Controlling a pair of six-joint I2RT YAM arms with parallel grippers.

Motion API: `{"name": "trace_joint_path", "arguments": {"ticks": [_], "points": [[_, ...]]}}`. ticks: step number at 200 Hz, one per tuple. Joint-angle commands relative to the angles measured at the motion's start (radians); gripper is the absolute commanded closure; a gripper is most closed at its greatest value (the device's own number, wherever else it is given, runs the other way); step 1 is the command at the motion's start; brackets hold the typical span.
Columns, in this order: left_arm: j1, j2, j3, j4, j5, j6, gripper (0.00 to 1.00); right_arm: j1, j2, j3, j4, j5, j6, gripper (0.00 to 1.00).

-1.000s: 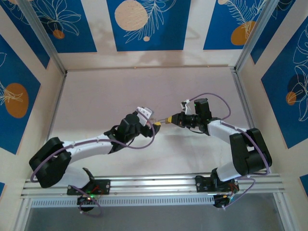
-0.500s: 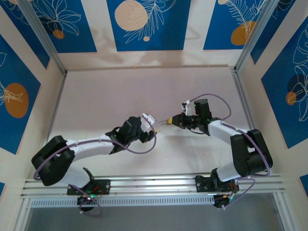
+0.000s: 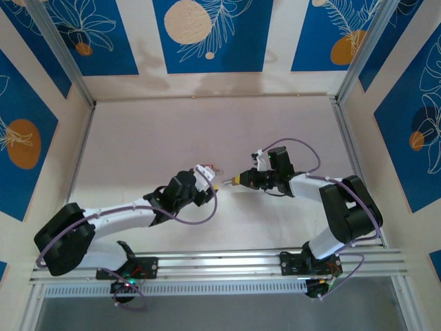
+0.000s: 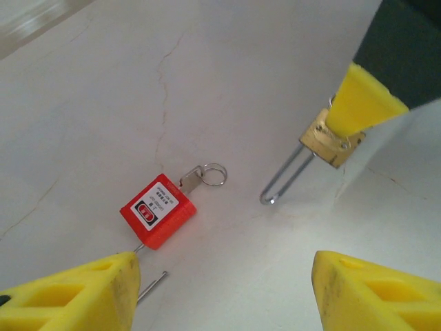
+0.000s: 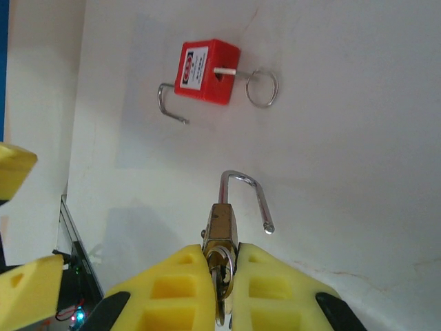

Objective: Unlock with the key

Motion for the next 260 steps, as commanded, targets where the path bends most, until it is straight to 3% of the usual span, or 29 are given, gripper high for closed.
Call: {"name": "trace_joint_path", "arguments": {"ticks": [1,59,169,260], "points": [[-0.005,-0.032,-0.014,-0.017,-0.03,0.024,0.34,0.016,0.019,-0.04,0.087,-0.041,-0.002,0.97],[-0.004,-0.064,-0.045,-0.015,-0.054,0.029,0.3,0.018,0.016,-0.118,0.161,-0.069,0.008,0.97],[-0.005,-0.07,-0.06,0.008,-0.033,-0.008,0.28,0.011,0.117,-0.089,0.196,-0.078,0.073,0.96],[-0.004,-0.114,-0.089,0.017,-0.061,0.016,0.23,-0.007,0.156,0.016,-0.01,-0.016,0.037,0.84]]}}
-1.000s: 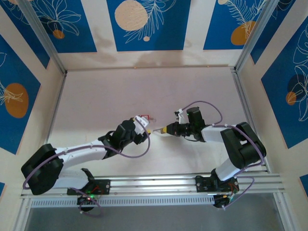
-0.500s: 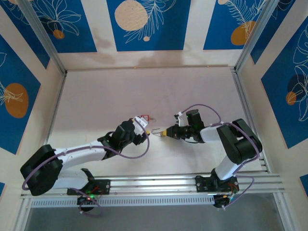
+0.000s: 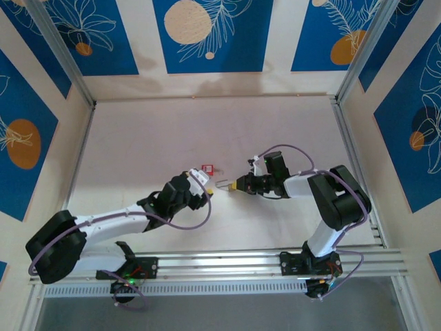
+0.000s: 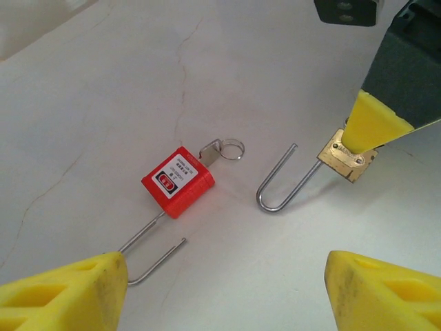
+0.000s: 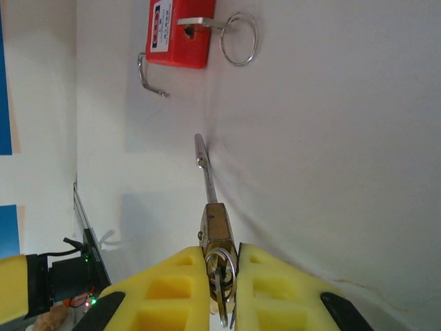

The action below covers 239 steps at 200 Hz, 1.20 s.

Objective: Unlock with the key

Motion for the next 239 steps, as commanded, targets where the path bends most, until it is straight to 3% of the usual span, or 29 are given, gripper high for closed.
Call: {"name": "trace_joint_path", "arguments": {"ticks": [1,51,178,239], "points": [[-0.004,-0.028,-0.009,0.023,-0.021,0.016,0.22,-0.009,0.026,0.032,-0.115,0.048,-0.023,0.84],[-0.004,-0.106,-0.035,0.017,-0.022,-0.031,0.06,-0.027,0.035,0.118,-0.24,0.074,-0.049,0.77],[-0.004,-0.292,-0.105,0.049,0.04,-0.117,0.04,-0.079,0.107,0.252,-0.386,0.117,-0.063,0.66],[-0.005,-0.342,-0.111,0.016,0.046,-0.126,0.03,-0.092,0.064,0.298,-0.444,0.165,-0.063,0.62]]}}
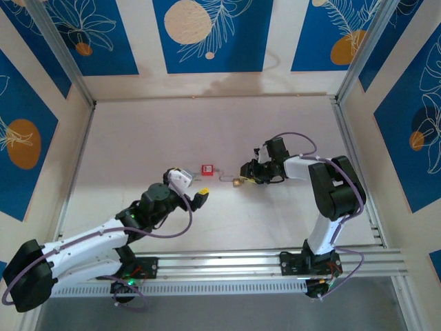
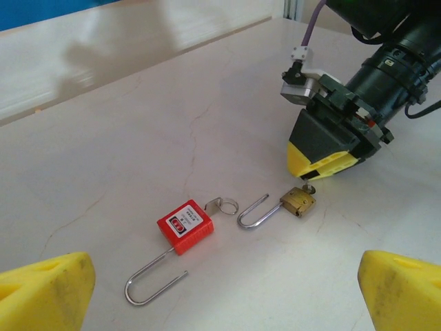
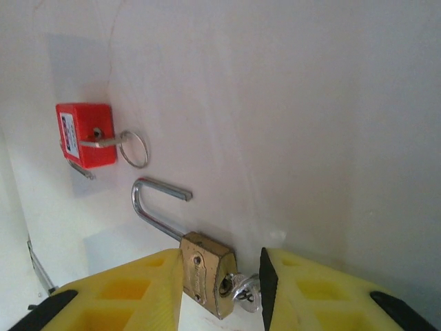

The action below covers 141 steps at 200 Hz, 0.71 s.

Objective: Unlock with the key

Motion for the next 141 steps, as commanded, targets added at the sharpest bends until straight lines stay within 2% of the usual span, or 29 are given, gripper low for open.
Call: {"name": "trace_joint_path", "arguments": {"ticks": [1,48,67,86,91,96,102,106,108,122,141], "points": [[-0.004,-0.024,-0.011,0.001,0.024,-0.033,0.03,-0.008,-0.029,0.025,-0.05,0.019,-0.002,0.62],[-0.004,-0.067,0.003,-0.036,-0.003,-0.036,0.02,0.008,-0.133,0.049,-0.14,0.114,-0.055,0.6],[-0.004,-0.08,0.049,-0.109,-0.027,-0.036,0.0,0.017,-0.201,0.044,-0.161,0.134,-0.064,0.59],[-0.004,-0.094,0.128,-0.23,-0.025,-0.043,0.0,0.037,-0.287,0.046,-0.195,0.147,-0.081,0.54],[-0.005,-0.098,0.152,-0.264,-0.024,-0.046,0.0,0.044,-0.309,0.052,-0.215,0.148,-0.082,0.51],[-0.004,-0.1,0.175,-0.299,-0.027,-0.055,0.0,0.048,-0.336,0.061,-0.235,0.132,-0.086,0.42],[-0.004,-0.105,0.2,-0.336,-0.03,-0.074,0.0,0.052,-0.366,0.072,-0.257,0.103,-0.088,0.23],[-0.004,-0.11,0.218,-0.358,-0.029,-0.085,0.0,0.056,-0.388,0.081,-0.273,0.084,-0.087,0.04],[-0.004,-0.112,0.226,-0.367,-0.03,-0.092,0.0,0.057,-0.399,0.084,-0.278,0.075,-0.086,0.0],[-0.004,-0.124,0.271,-0.395,-0.053,-0.178,0.0,0.082,-0.496,0.088,-0.294,0.067,-0.075,0.01],[-0.004,-0.119,0.331,-0.438,-0.073,-0.239,0.0,0.137,-0.633,0.072,-0.299,0.16,-0.106,0.01]]}}
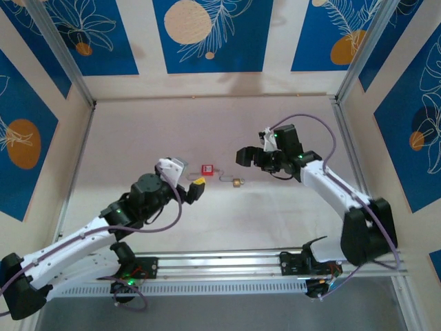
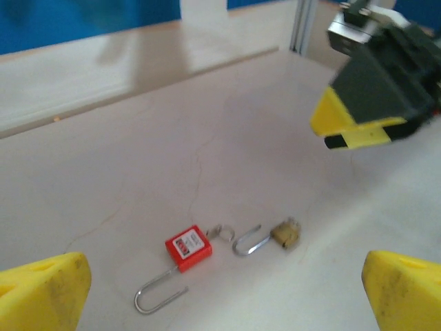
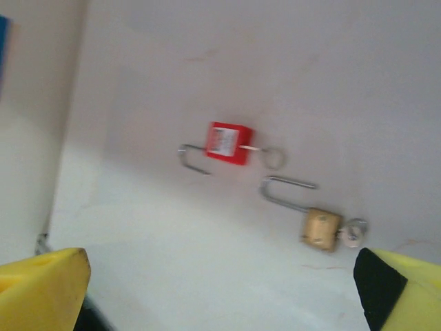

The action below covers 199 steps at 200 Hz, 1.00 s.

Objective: Unlock with the key

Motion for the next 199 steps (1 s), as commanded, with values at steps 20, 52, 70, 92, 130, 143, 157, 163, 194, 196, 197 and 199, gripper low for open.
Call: {"name": "trace_joint_path", "arguments": {"ticks": [20,52,70,92,130,143,157,163,194,196,197,199], "points": [[-0.003,0.014,0.15,-0.225,-0.049,-0.104,0.0,0.151,-0.269,0.012,-0.108,0.234,-0.124,0.01],[-0.004,0.042,0.214,-0.392,-0.145,-0.118,0.0,0.213,-0.358,0.035,-0.199,0.458,-0.047,0.01],[-0.005,0.025,0.183,-0.36,-0.075,-0.067,0.0,0.247,-0.404,0.05,-0.202,0.49,-0.076,0.01],[-0.004,-0.038,0.092,-0.216,0.081,0.044,0.0,0.338,-0.468,0.068,-0.151,0.49,-0.204,0.01],[-0.005,-0.162,-0.142,0.087,0.068,0.298,0.0,0.344,-0.501,-0.131,0.088,0.678,-0.214,0.01],[-0.004,-0.168,-0.207,0.173,-0.001,0.363,0.0,0.313,-0.492,-0.221,0.211,0.639,-0.236,0.01],[-0.004,-0.157,-0.247,0.251,-0.087,0.399,0.0,0.282,-0.495,-0.303,0.333,0.603,-0.247,0.01],[-0.005,-0.15,-0.263,0.289,-0.127,0.413,0.0,0.267,-0.496,-0.333,0.384,0.572,-0.279,0.01],[0.004,-0.071,-0.341,0.543,-0.242,0.558,0.0,0.223,-0.493,-0.4,0.489,0.554,-0.359,0.01],[0.006,-0.062,-0.348,0.568,-0.248,0.568,0.0,0.221,-0.494,-0.401,0.487,0.555,-0.357,0.01],[0.008,-0.058,-0.353,0.582,-0.253,0.572,0.0,0.219,-0.495,-0.402,0.487,0.556,-0.356,0.01],[0.011,-0.046,-0.361,0.608,-0.26,0.581,0.0,0.216,-0.495,-0.402,0.484,0.556,-0.352,0.01]]}}
